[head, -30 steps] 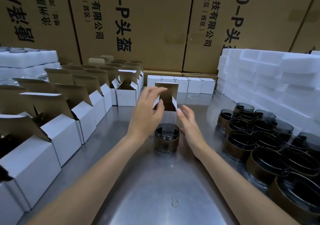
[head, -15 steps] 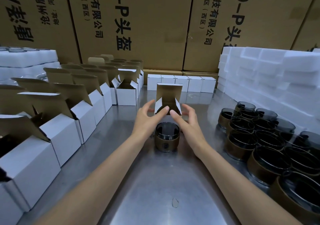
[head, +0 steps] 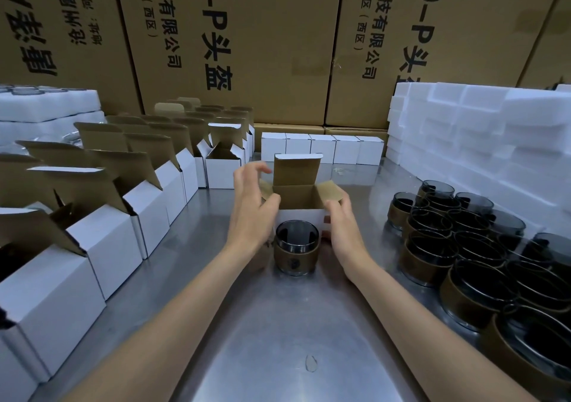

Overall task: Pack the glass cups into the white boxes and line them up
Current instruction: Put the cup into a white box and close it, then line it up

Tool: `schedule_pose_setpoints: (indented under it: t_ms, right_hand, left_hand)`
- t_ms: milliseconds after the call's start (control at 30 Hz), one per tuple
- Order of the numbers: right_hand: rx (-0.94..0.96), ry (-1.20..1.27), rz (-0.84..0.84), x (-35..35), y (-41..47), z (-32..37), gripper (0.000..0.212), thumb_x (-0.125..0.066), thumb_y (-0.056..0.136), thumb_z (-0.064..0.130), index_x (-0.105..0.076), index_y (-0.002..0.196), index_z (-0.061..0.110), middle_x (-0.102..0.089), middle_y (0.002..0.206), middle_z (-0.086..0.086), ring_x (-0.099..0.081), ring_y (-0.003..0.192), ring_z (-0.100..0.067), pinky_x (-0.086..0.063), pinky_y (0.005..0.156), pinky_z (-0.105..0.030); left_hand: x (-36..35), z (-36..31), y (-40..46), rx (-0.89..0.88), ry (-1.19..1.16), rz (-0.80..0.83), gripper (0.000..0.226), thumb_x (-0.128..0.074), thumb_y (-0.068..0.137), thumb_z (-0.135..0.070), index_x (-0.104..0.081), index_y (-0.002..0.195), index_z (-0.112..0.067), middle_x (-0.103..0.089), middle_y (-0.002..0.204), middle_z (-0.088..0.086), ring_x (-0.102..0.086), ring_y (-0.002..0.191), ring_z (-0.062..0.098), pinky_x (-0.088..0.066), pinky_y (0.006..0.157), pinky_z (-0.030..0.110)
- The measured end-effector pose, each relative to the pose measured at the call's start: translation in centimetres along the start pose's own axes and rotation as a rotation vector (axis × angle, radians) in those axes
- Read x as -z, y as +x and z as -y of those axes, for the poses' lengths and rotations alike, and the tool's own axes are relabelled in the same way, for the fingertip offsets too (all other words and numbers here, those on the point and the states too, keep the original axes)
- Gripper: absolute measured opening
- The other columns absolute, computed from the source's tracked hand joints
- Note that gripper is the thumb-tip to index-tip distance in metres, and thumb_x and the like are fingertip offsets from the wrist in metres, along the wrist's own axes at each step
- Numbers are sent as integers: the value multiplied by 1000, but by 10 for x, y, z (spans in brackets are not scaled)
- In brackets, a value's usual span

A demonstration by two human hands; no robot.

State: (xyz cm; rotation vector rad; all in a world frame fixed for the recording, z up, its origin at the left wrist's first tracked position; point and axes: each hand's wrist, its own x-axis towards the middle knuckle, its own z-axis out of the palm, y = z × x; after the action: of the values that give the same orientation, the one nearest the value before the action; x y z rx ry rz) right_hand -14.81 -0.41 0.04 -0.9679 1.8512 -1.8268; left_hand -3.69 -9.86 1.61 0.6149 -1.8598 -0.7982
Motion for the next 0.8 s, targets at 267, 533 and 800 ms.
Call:
schedule_pose_setpoints:
  t_ms: [267,533,800]
  right_hand:
    - [-30,12,31,0,-4,5,43,-30,100,27,-30,143,28,-50,128,-2,-51,110,-20,-45,92,-35]
    - [-26,11,35,-1,-5,6,42,-32,101,28,-30,143,27,-52,128,-2,-50,112,-19,-45,94,-36]
    - [-7,71,-6,0,-3,7,46,-44,97,22,-33,142,23,-48,125,5,-50,111,-14,-44,98,-37]
  left_hand:
    - [8,5,10,196,-214,191,40,-53,88,-4,-55,121,-26,-54,123,0,-52,108,18,-45,92,29]
    - [8,10,8,383,-360,297,54,-52,67,-32,-57,121,-31,-54,104,-1,-52,88,12,-40,80,27]
    - [5,14,2,317,-372,270,51,-49,69,-35,-56,120,-33,-49,107,5,-48,100,14,-40,90,32]
